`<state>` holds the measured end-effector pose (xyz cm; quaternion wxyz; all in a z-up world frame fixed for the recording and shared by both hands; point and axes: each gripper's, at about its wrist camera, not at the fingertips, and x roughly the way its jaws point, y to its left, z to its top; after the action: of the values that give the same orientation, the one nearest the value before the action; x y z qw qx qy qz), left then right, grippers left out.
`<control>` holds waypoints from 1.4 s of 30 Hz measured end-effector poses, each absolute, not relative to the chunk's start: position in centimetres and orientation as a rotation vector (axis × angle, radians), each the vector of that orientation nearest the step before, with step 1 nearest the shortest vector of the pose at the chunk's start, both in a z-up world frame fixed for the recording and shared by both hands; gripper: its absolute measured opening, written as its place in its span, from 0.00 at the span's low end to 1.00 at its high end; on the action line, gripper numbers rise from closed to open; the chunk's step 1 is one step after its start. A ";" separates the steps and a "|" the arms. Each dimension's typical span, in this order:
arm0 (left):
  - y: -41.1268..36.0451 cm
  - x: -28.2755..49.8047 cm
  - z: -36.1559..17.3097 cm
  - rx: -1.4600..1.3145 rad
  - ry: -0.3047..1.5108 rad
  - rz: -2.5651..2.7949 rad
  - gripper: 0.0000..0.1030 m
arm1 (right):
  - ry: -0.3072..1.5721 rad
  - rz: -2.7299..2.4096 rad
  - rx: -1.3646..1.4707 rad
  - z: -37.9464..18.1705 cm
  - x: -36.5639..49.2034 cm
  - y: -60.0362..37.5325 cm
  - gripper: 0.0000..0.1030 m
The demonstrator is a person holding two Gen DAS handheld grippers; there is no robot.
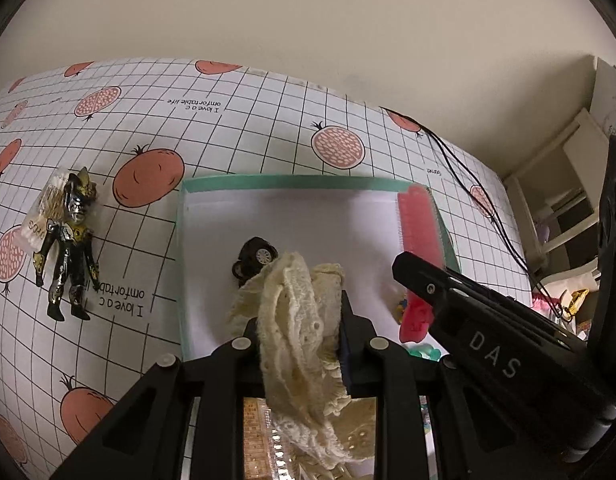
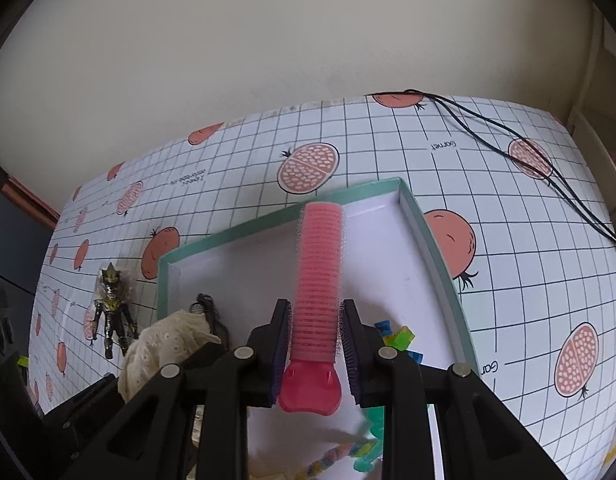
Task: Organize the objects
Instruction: 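Carry the lace cloth over the tray with the left gripper while the right gripper carries the roller there, then lower the pink roller into the tray and open the right gripper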
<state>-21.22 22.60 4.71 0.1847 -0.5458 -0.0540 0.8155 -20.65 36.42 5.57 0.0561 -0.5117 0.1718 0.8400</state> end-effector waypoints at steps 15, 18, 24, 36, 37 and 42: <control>22.8 -21.5 4.6 -1.564 -0.144 2.293 0.37 | 0.554 2.527 -1.552 5.3 -20.6 36.9 0.29; 22.7 -21.5 4.8 -1.571 -0.151 2.289 0.42 | 0.548 2.531 -1.543 5.6 -20.5 37.0 0.29; 22.5 -21.6 5.6 -1.557 -0.181 2.288 0.48 | 0.551 2.554 -1.505 6.8 -20.3 37.1 0.29; 23.2 -21.3 7.9 -1.484 -0.164 2.277 0.57 | 0.554 2.605 -1.430 9.0 -20.0 37.0 0.29; 23.1 -21.3 8.0 -1.481 -0.164 2.281 0.58 | 0.552 2.609 -1.425 9.1 -20.0 37.1 0.29; 22.6 -21.6 7.9 -1.484 -0.148 2.317 0.58 | 0.543 2.607 -1.424 9.1 -20.0 37.1 0.29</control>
<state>-21.63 22.60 7.90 0.1917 -0.5284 -0.0529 0.8253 -19.98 37.12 9.11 0.0610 -0.4707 0.1797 0.8617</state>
